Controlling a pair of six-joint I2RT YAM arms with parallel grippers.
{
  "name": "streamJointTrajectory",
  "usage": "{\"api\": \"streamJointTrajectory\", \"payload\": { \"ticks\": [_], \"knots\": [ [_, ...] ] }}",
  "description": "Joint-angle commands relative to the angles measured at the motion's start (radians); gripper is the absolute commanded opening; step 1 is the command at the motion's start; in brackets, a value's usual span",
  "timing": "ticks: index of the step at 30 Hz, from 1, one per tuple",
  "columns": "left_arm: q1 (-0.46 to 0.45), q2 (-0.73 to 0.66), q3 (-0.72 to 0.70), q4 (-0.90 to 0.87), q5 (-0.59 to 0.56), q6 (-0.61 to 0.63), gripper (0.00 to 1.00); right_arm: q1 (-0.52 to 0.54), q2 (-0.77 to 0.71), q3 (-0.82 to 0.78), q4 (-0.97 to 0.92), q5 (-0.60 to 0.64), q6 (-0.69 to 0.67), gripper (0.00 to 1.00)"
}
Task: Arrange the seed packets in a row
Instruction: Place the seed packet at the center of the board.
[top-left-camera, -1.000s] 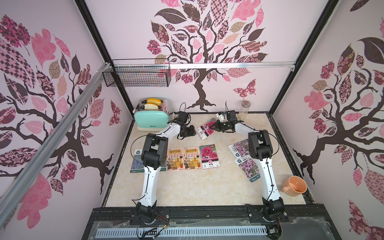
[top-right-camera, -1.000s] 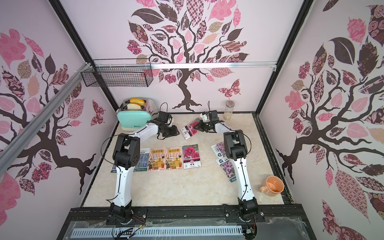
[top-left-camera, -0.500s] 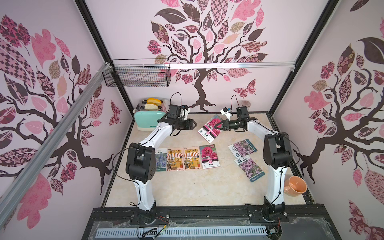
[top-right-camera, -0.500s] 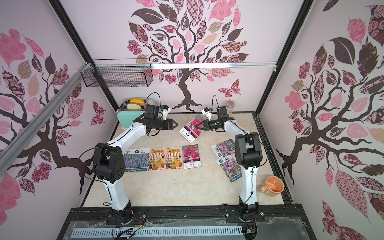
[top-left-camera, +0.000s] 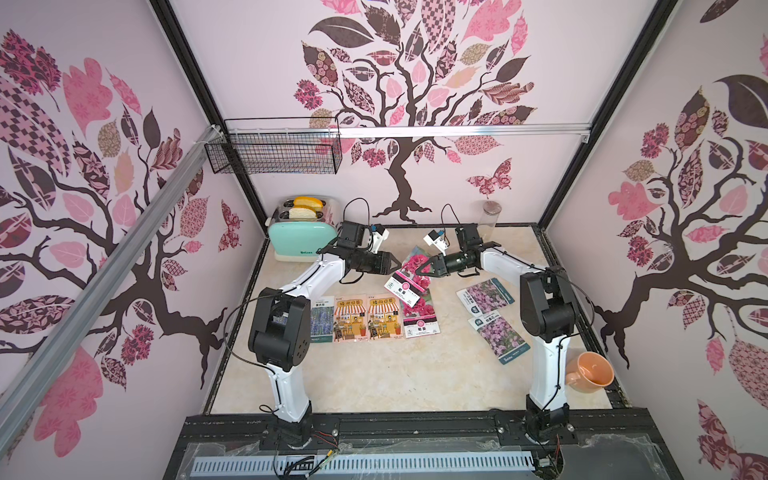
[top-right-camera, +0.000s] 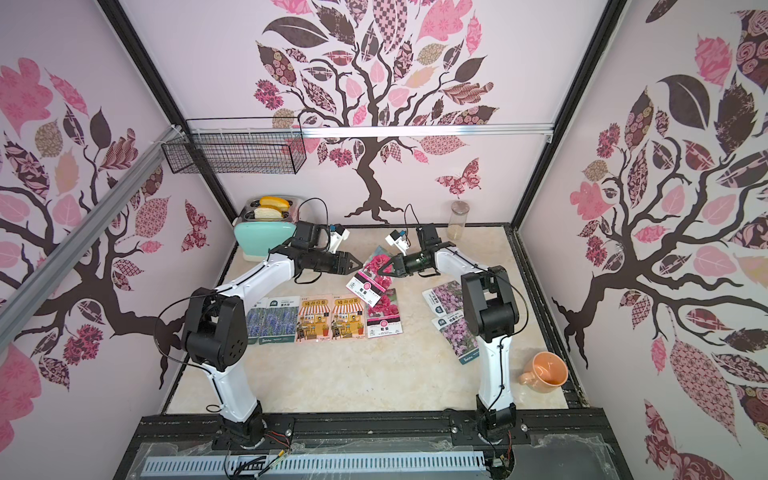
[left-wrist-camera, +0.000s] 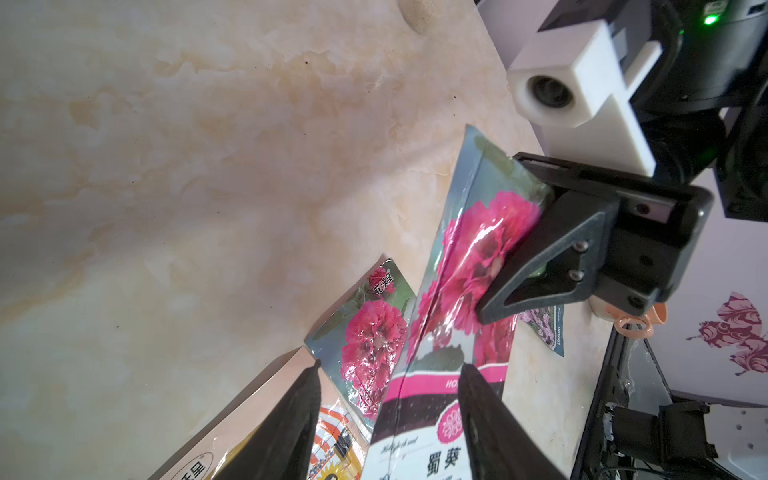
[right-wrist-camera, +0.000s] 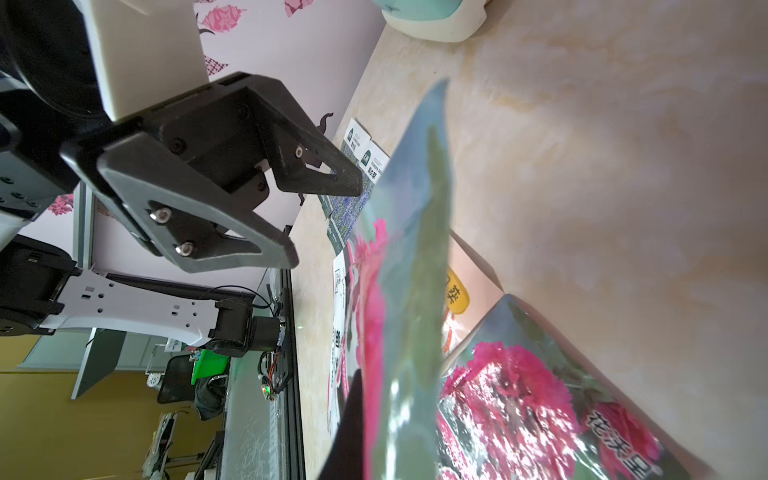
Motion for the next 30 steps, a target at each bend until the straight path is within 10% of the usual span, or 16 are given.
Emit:
{"api": "streamJointTrajectory", "payload": {
  "ticks": [1,17,26,29,30],
  "knots": [
    [-0.003,-0.012,-0.001,0.019,0.025,0.02,0.56,0.016,-0.03,0.017,-0.015,-0.026,-0.017,0.0],
    [-0.001,0.057,0.021,-0.026,0.125,0.06,0.53,0.03,-0.049,-0.006,0.067,-0.099,0.033,0.0],
    [-0.006,0.092,0.055,-0.063,0.227,0.075,0.0,0.028,-0.027,0.01,0.117,-0.072,0.097,0.0],
    [-0.006,0.089,0.059,-0.062,0.226,0.056,0.0,0.028,-0.034,0.007,0.13,0.012,0.127,0.15],
    [-0.008,0.087,0.06,-0.059,0.216,0.043,0.0,0.026,-0.041,0.001,0.136,0.063,0.147,0.36]
  ]
}}
